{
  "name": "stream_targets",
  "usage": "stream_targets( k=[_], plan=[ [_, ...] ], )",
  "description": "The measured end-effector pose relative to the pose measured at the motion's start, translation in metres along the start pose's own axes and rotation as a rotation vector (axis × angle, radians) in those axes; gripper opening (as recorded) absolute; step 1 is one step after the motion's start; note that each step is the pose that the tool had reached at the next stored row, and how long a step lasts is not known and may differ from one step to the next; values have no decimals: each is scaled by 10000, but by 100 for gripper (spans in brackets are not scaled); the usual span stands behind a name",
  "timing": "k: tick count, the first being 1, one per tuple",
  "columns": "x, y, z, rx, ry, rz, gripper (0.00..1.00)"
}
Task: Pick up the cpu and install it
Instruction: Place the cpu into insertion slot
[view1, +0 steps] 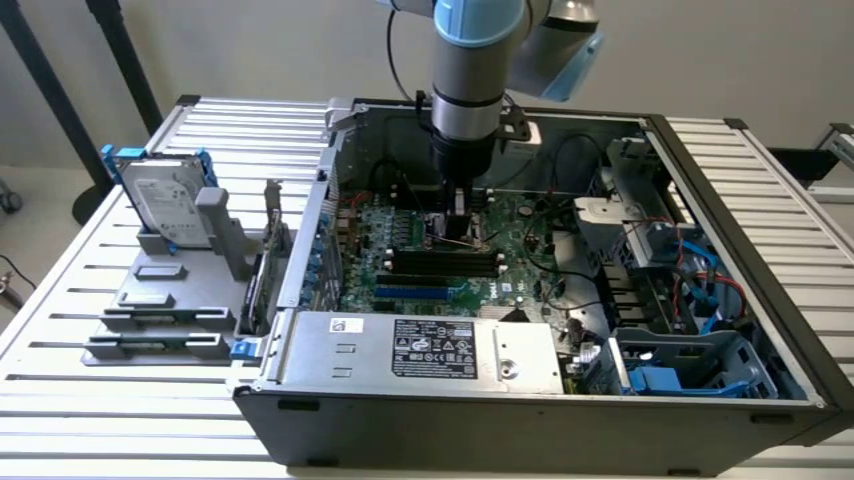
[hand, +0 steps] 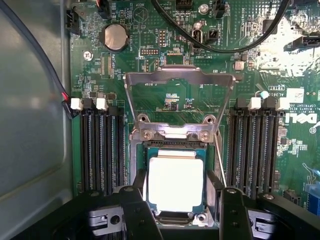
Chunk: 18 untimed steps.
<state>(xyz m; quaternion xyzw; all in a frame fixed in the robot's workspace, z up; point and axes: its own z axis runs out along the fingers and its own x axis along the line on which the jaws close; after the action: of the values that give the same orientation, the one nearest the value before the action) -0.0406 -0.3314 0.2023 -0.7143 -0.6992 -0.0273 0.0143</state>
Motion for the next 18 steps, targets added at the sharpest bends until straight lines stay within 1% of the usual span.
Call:
stream_targets(
  k=[18],
  plan=[
    [0, 0, 53, 2, -4, 1, 55]
  ],
)
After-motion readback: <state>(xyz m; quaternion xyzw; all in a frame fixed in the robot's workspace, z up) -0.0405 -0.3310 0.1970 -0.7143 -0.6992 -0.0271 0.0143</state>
